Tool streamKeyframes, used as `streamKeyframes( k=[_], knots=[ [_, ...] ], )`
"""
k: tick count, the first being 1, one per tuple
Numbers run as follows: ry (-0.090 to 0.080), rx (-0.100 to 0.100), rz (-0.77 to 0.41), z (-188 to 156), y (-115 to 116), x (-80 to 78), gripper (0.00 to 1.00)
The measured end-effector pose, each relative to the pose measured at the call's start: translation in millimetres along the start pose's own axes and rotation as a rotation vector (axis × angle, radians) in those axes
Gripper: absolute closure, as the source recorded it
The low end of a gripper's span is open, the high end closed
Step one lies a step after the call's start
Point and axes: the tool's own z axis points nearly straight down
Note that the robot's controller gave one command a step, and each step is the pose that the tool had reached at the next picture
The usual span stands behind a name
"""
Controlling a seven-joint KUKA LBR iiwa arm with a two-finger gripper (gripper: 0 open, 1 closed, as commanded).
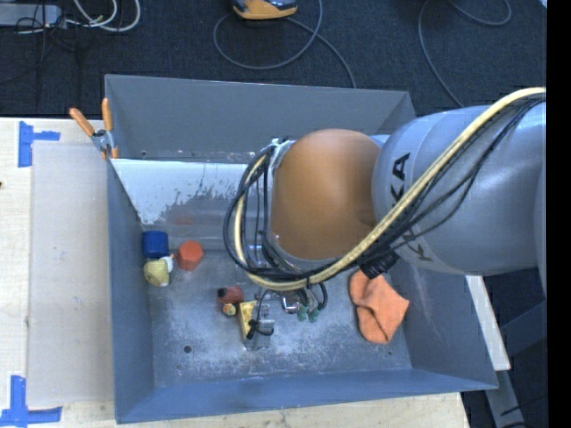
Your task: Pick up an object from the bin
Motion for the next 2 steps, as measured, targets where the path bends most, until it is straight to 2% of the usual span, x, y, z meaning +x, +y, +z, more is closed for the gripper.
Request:
streamKeyframes(
  k=[1, 2],
  knots=[
    [-0.007, -0.001, 0.004, -4.4, -0.9, -1.5, 0.00],
    [-0.009, -0.002, 0.057, 5.3, -5.7, -4.8, 0.00]
  ],
)
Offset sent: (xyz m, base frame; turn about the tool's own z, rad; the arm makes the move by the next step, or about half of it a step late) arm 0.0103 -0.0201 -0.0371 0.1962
